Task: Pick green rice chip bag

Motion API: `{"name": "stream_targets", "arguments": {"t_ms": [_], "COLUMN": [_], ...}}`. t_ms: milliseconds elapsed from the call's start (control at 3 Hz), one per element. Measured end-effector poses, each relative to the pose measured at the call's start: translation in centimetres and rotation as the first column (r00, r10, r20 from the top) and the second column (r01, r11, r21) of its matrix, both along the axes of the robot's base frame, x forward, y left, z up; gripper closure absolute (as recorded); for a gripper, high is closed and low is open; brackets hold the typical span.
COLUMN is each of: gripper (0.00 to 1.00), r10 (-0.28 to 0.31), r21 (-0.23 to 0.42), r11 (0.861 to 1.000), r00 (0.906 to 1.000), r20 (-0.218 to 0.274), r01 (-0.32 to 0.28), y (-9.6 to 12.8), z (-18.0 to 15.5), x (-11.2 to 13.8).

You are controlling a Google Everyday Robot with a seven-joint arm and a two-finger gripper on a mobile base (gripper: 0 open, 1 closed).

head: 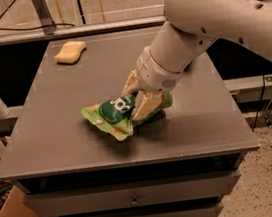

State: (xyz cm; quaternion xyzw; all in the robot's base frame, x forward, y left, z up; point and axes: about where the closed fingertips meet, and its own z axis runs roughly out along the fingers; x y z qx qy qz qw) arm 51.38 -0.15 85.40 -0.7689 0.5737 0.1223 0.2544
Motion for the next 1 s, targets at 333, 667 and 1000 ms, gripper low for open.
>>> {"name": "stream_targets", "arguments": {"t_ms": [333, 667, 1000], "gripper": [1.0, 1.0, 1.0], "r10": [0.019, 0.03, 0.029], "r21": [0.011, 0.038, 0.085], "r11": [1.0, 0.999, 0.996], "r00": [0.9996, 0.9987, 0.9979], "r20": [0.023, 0.043, 0.057], "r01": [-0.019, -0.031, -0.034], "y": [0.7, 1.5, 2.0], "z": [2.2, 4.6, 7.3], "x": [-0.1, -0.2, -0.4]}}
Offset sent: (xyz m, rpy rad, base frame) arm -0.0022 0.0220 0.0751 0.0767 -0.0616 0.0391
